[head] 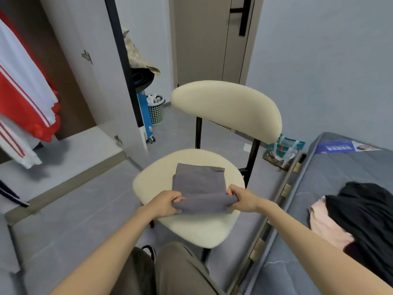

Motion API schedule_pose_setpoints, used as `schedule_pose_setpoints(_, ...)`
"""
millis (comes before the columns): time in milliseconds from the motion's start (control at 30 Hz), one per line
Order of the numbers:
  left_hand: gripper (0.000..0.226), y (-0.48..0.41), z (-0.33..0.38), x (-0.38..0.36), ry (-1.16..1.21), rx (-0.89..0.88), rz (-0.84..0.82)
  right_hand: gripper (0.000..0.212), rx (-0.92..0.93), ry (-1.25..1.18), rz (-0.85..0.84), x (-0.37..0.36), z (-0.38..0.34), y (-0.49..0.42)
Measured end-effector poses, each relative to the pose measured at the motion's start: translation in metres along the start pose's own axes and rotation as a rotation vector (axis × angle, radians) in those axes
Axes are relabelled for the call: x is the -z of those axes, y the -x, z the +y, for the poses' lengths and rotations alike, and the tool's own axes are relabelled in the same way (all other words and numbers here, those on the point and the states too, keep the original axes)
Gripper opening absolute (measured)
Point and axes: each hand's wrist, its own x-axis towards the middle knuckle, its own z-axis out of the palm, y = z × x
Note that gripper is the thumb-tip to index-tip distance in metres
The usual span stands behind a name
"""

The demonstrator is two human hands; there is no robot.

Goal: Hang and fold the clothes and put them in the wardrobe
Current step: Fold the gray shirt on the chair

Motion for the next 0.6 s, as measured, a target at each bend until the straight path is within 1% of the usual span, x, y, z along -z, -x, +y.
schedule_pose_setpoints(67,0.051,0.006,-0.001,-0.009,0.021,0.019,-0.072,0.038,-0.040,-0.001,-0.094,-0.009,0.008,0.008)
schedule_pose_setpoints(133,0.047,0.010,-0.002,-0.010,0.073,0.064,-0.073,0.037,-0.089,-0.059,-0.152,-0.009,0.009,0.015)
schedule_pose_setpoints(200,0.041,0.012,-0.004,-0.008,0.123,0.116,-0.053,0.034,-0.142,-0.148,-0.161,-0.008,0.011,0.017)
schedule_pose_setpoints(300,0.025,0.010,-0.002,-0.006,0.282,0.199,0.077,0.035,-0.167,-0.343,-0.032,-0.006,0.015,0.016)
schedule_pose_setpoints(367,0.030,0.005,0.002,-0.007,0.441,0.261,0.211,0.040,-0.176,-0.474,0.078,-0.008,0.018,0.012)
schedule_pose_setpoints(433,0.032,-0.006,0.005,-0.008,0.618,0.316,0.321,0.040,-0.195,-0.548,0.182,-0.010,0.021,0.004)
schedule_pose_setpoints(533,0.024,-0.029,0.009,-0.009,0.791,0.370,0.448,0.026,-0.225,-0.706,0.350,-0.016,0.022,-0.016)
schedule_pose_setpoints(600,0.021,-0.048,0.011,-0.008,0.932,0.387,0.472,0.018,-0.245,-0.827,0.453,-0.019,0.021,-0.031)
